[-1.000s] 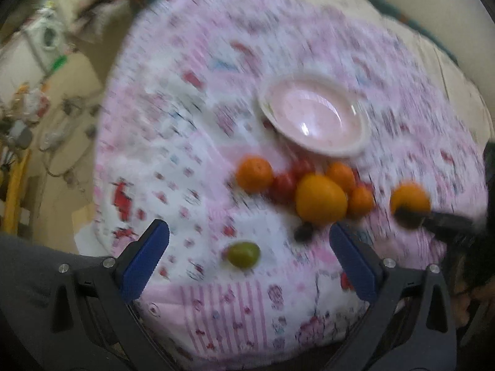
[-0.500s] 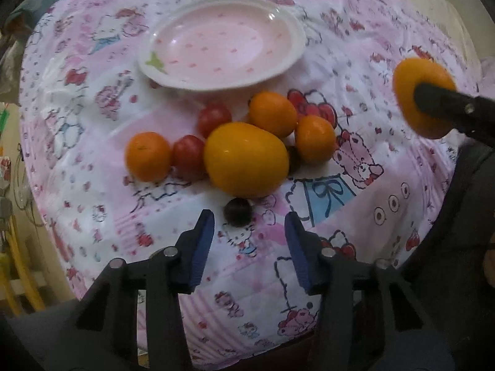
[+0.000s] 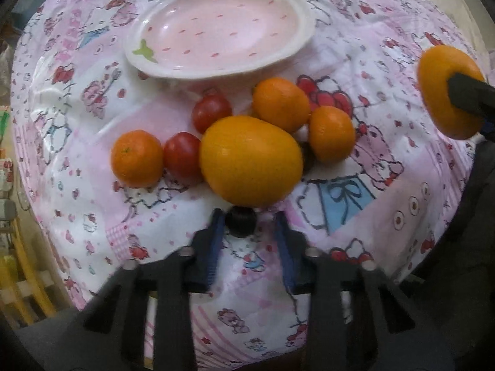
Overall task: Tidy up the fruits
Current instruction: 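Carry the orange and the dark grape over the white plate with both grippers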
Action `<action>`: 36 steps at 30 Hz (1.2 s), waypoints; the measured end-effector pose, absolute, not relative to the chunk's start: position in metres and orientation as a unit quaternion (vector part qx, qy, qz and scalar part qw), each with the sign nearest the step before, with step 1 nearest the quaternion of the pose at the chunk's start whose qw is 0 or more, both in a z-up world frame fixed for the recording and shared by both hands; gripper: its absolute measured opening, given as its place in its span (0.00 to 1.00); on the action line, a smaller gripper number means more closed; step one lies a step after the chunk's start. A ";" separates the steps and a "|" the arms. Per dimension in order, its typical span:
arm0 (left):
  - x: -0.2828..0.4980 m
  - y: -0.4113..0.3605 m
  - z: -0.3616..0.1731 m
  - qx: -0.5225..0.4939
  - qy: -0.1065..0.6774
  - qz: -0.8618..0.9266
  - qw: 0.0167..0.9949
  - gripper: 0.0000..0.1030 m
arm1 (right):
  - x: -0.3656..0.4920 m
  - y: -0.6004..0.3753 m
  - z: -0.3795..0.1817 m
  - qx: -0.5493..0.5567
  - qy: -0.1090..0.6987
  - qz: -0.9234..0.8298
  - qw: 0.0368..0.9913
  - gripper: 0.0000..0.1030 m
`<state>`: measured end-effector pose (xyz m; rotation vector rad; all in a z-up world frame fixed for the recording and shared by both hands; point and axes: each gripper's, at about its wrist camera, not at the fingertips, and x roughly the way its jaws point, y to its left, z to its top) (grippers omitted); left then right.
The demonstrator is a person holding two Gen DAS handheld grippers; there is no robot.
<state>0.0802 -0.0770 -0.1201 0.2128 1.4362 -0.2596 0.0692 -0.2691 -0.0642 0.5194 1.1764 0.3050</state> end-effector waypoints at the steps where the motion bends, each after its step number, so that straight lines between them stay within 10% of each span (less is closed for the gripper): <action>1: 0.082 -0.076 -0.121 0.095 0.655 -0.115 0.741 0.17 | 0.069 -0.269 -0.064 0.240 0.547 0.142 0.790 0.59; 36: 0.129 -0.014 0.001 -0.002 0.528 -0.070 0.846 0.16 | 0.112 -0.269 -0.036 0.209 0.519 0.158 0.813 0.59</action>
